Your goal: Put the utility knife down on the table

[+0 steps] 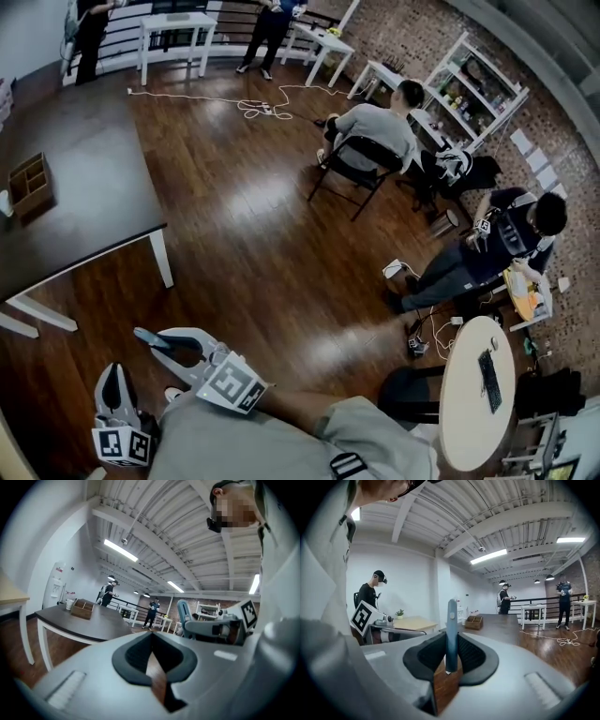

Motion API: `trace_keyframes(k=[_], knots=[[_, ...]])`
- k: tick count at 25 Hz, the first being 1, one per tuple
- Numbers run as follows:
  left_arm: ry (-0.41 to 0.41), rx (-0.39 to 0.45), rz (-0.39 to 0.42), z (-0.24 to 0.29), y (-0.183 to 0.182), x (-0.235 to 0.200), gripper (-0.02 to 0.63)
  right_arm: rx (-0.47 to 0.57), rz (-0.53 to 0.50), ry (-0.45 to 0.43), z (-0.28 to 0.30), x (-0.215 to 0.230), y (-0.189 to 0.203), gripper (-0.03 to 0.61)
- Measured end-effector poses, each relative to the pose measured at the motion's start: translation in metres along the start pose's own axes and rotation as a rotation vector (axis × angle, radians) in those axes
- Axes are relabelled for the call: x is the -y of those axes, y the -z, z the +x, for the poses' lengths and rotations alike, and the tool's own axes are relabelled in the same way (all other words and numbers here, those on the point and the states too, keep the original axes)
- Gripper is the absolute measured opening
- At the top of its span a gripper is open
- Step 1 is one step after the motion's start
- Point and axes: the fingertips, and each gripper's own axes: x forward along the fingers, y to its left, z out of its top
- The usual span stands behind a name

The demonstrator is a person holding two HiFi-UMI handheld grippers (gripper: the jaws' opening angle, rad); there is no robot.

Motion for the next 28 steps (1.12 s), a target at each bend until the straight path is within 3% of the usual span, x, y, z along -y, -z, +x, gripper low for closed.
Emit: trace_keyframes(k=[8,15,23,28], knots=[[-0.014,0.053,0.024,-0.018,-0.006,-0.078,0.002,-0.025,0.000,-0.033,0.082,-0.030,0.010,0.074],[-0.151,0.109,0.048,-0.044,-0.021,-0.106,0.002,-0.051,-0.011,-0.128,0.122,-0.041,0.009,0.074],[-0.279,0.096,0.070,-0.046,-0.025,-0.146,0.002,-0.078,0.014,-0.189,0.170,-0.027,0.026,0.074],[-0.323,0.066,0.090,-0.017,-0.038,-0.181,0.002,-0.060,0.041,-0.213,0.215,-0.001,0.025,0.074]])
